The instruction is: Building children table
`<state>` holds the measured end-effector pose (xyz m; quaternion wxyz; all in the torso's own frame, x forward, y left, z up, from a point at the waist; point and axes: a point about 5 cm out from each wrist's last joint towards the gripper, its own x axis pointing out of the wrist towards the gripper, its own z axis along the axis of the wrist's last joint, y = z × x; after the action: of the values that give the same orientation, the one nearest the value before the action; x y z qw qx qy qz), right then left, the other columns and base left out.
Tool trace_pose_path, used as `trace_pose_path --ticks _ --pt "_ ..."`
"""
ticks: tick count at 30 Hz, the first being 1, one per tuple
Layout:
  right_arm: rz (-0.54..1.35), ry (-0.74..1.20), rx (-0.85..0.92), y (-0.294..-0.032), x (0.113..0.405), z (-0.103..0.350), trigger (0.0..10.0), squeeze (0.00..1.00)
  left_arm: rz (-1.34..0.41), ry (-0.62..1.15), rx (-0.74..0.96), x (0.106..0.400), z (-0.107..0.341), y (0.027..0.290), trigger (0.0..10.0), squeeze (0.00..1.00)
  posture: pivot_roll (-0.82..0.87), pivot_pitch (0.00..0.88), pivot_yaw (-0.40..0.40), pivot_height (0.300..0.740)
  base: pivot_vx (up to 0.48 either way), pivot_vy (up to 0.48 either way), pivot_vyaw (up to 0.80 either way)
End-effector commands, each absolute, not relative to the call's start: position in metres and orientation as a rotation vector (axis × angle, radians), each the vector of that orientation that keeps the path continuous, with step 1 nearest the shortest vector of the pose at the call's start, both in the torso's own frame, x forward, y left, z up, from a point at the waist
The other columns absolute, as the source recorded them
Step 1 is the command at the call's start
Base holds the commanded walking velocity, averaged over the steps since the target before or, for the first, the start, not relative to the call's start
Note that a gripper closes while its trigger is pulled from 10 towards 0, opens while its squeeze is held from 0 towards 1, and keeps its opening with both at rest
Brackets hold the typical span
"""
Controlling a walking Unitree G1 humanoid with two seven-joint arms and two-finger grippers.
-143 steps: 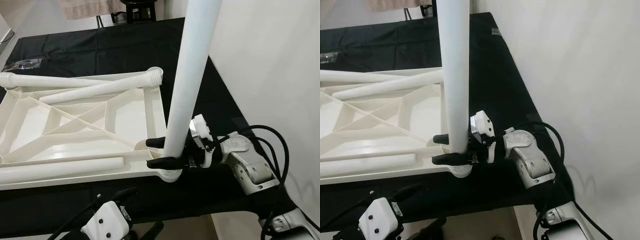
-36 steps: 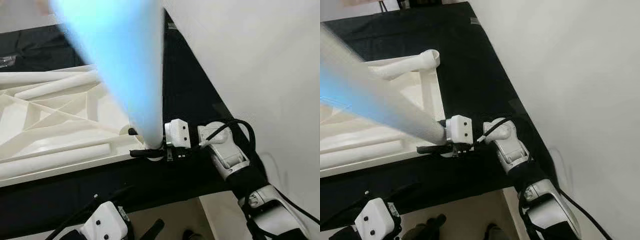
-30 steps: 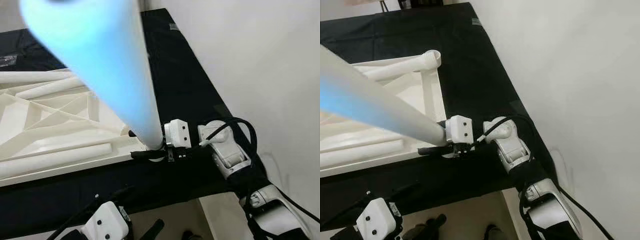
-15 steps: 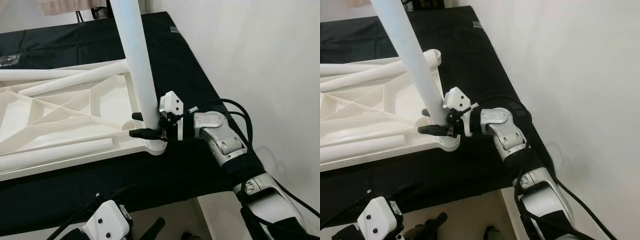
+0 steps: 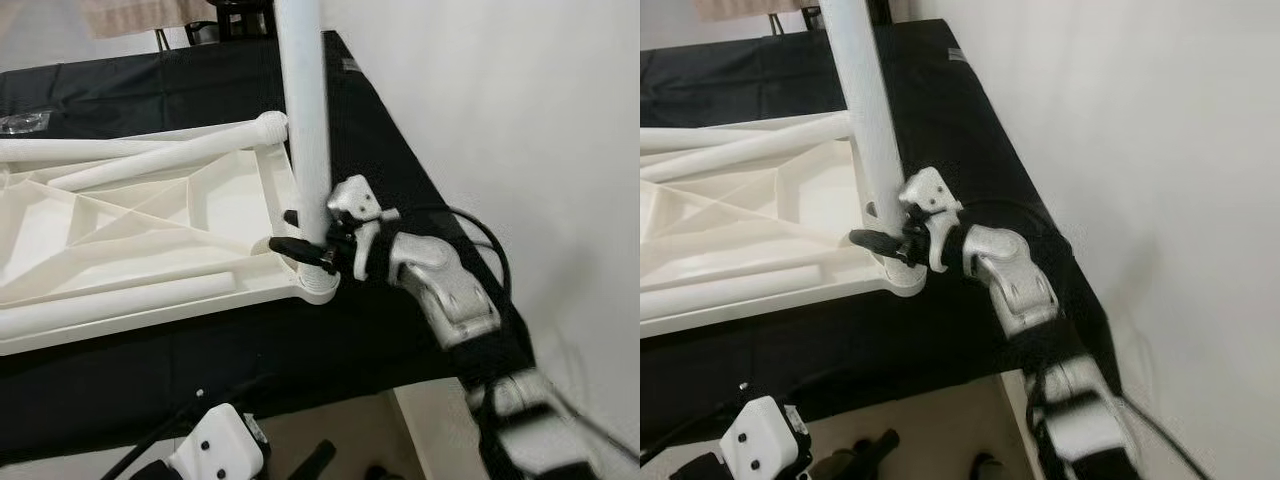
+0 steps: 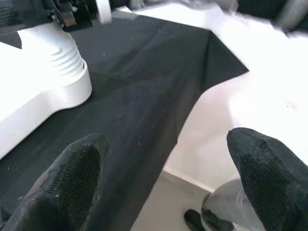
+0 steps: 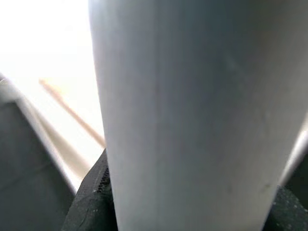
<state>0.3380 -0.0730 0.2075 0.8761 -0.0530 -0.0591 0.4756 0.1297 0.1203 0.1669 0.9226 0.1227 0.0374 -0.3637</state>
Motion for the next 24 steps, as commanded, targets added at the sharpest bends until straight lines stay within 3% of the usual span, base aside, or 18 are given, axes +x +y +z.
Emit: trace_pose_path --ticks 1,11,24 --pt "0.892 0.025 -0.113 -0.087 0.339 0.174 10.0 0.00 -0.754 0.103 0.240 0.128 0.162 0.118 10.0 0.00 0.09 0.305 -0.040 0.740 0.000 0.000 0.00" --pt "0.778 -0.144 -0.071 -0.100 0.338 0.176 10.0 0.00 -0.772 0.095 0.238 0.127 0.164 0.117 10.0 0.00 0.09 0.308 -0.025 0.740 0.000 0.000 0.00" --pt "0.850 -0.201 -0.077 -0.108 0.325 0.169 10.0 0.00 -0.779 0.097 0.237 0.127 0.165 0.116 10.0 0.00 0.10 0.309 -0.017 0.740 0.000 0.000 0.00"
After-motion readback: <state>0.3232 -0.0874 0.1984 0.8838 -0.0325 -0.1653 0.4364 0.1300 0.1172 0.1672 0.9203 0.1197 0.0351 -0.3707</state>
